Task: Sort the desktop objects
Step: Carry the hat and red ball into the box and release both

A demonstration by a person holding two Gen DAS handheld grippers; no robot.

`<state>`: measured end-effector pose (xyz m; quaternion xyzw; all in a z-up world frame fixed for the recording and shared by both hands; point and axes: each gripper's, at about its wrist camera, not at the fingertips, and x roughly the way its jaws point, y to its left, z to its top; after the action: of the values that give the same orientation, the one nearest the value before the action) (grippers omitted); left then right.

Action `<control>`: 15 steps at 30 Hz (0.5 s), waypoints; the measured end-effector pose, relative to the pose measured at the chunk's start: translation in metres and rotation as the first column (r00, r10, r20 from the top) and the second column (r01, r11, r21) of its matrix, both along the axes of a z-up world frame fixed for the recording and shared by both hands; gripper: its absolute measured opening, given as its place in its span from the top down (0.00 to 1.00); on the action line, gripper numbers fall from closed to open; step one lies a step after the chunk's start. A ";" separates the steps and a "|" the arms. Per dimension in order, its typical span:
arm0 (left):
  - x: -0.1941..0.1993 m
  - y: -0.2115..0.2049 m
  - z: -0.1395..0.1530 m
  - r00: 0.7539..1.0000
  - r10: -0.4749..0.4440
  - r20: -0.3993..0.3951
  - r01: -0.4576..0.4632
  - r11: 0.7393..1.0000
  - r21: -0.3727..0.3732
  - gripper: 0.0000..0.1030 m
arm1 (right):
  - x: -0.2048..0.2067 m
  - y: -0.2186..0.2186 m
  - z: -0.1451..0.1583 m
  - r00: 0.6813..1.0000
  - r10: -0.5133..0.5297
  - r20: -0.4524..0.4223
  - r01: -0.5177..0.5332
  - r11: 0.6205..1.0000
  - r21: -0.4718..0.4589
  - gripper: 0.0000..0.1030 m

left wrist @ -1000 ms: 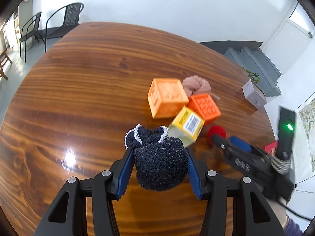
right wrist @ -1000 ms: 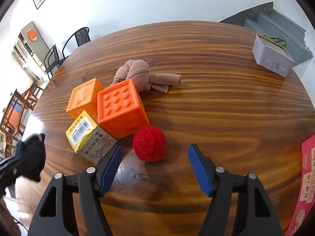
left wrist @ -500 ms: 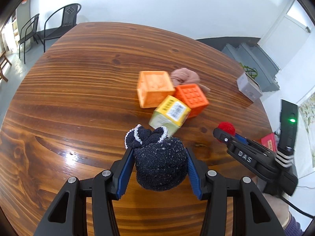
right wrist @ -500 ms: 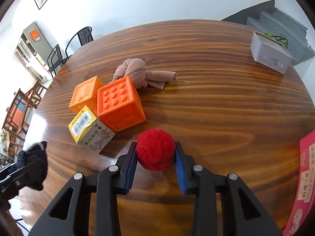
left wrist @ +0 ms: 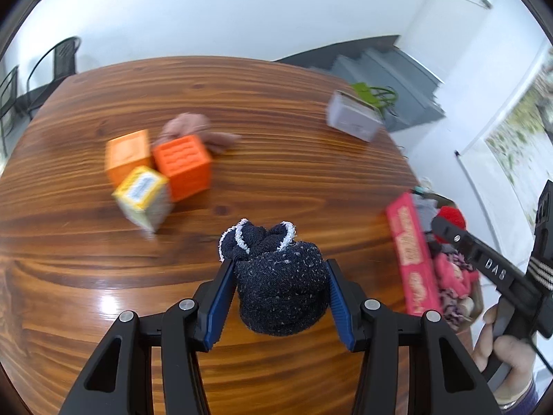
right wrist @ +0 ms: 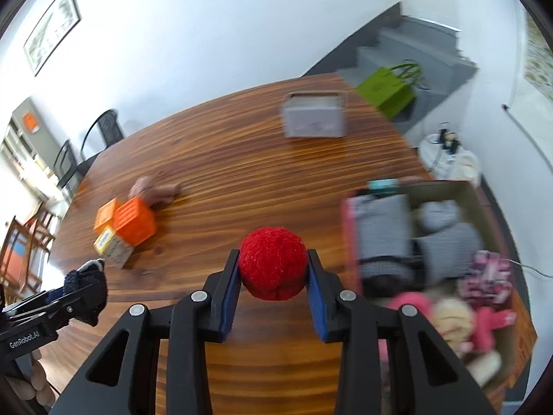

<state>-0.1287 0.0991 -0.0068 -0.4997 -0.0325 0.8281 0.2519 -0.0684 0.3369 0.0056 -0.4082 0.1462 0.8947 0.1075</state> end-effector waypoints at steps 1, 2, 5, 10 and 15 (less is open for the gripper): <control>0.005 0.010 0.002 1.000 -0.014 -0.003 0.014 1.000 0.002 0.49 | 0.008 0.016 0.003 1.000 -0.027 -0.003 0.027 1.000 0.010 0.62; 0.009 0.018 0.004 1.000 -0.026 -0.003 0.026 1.000 0.006 0.49 | 0.013 0.028 0.004 0.999 -0.048 -0.003 0.048 0.999 0.017 0.62; 0.021 0.042 0.008 0.998 -0.056 -0.002 0.056 0.998 0.012 0.49 | 0.023 0.062 0.007 0.995 -0.100 -0.006 0.100 0.994 0.036 0.62; 0.039 0.063 0.014 0.998 -0.067 -0.015 0.067 0.998 -0.002 0.49 | 0.027 0.110 0.007 0.989 -0.146 -0.007 0.146 0.987 0.066 0.62; 0.049 0.066 0.016 0.999 -0.030 -0.022 0.030 0.999 -0.013 0.49 | 0.013 0.135 -0.004 0.989 -0.144 0.017 0.142 0.987 0.074 0.62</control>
<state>-0.0793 0.1651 0.0095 -0.4925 -0.0171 0.8299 0.2615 -0.0555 0.4715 0.0020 -0.4026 0.1415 0.8847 0.1878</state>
